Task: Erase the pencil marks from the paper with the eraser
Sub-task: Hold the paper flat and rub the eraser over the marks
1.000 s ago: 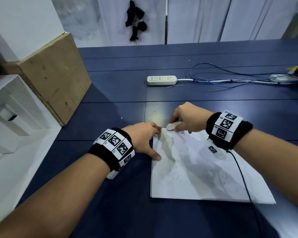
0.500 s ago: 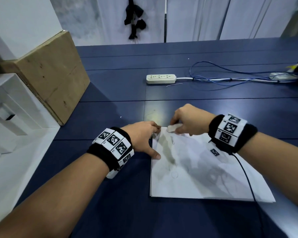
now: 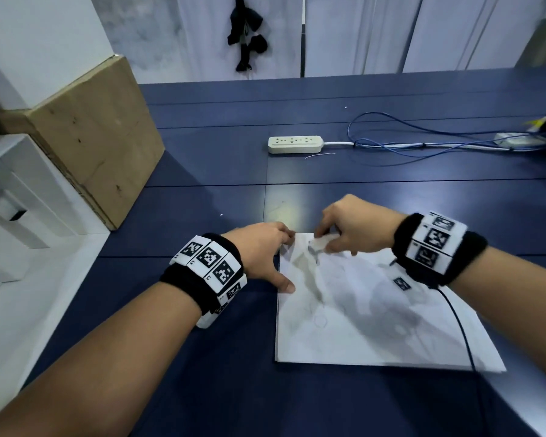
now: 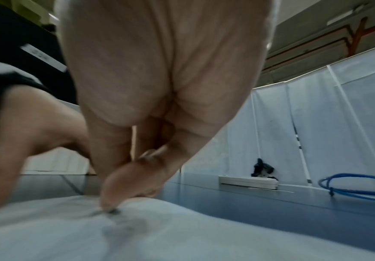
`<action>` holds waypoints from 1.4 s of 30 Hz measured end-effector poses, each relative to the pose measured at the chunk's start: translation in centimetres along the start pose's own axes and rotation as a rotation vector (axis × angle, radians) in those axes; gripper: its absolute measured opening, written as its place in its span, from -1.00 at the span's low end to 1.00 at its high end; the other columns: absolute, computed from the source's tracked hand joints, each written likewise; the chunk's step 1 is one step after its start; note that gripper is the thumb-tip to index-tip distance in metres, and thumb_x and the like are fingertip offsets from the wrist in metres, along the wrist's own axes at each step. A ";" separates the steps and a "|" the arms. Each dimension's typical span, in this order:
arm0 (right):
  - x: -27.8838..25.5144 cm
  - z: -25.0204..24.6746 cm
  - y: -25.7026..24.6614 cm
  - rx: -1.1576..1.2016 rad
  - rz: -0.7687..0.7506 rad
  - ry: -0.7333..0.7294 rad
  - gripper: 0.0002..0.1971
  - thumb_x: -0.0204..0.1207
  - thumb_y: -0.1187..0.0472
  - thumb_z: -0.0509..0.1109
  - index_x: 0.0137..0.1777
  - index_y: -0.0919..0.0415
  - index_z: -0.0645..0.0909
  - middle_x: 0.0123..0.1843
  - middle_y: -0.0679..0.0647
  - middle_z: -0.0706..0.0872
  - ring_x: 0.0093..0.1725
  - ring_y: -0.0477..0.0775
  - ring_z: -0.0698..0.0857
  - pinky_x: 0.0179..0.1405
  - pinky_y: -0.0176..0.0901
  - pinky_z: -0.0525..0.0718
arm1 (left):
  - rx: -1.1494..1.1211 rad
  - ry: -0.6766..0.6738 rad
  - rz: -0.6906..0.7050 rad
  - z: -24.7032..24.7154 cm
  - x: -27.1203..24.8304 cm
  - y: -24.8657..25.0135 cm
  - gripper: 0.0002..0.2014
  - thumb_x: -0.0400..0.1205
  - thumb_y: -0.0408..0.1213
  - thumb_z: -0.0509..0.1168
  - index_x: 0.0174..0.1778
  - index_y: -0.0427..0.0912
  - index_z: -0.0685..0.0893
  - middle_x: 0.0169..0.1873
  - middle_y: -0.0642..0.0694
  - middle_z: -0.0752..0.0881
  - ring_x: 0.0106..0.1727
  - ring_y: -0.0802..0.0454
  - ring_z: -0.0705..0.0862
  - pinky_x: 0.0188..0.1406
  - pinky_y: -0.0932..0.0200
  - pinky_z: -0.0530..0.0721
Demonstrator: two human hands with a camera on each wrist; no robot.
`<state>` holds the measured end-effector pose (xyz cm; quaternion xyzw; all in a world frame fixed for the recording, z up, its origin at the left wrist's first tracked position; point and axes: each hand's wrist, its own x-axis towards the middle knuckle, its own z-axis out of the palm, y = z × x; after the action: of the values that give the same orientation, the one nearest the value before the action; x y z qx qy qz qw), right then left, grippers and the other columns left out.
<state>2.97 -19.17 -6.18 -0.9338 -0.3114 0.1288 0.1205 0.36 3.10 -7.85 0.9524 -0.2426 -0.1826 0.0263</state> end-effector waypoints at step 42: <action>0.7 -0.4 -0.6 -0.015 0.026 0.038 -0.78 0.39 0.25 0.50 0.03 0.13 0.82 -0.18 -0.09 0.73 -0.50 0.00 0.72 -0.60 -0.13 0.73 | -0.015 -0.005 -0.006 0.0 0.1 0.1 0.00 0.20 0.37 0.54 0.50 -0.12 0.51 0.44 0.12 0.42 0.41 0.03 0.52 0.33 -0.06 0.60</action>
<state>3.27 -18.34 -5.75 -0.9408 -0.2980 0.1101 0.1180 0.41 2.98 -7.88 0.9525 -0.2383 -0.1869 0.0323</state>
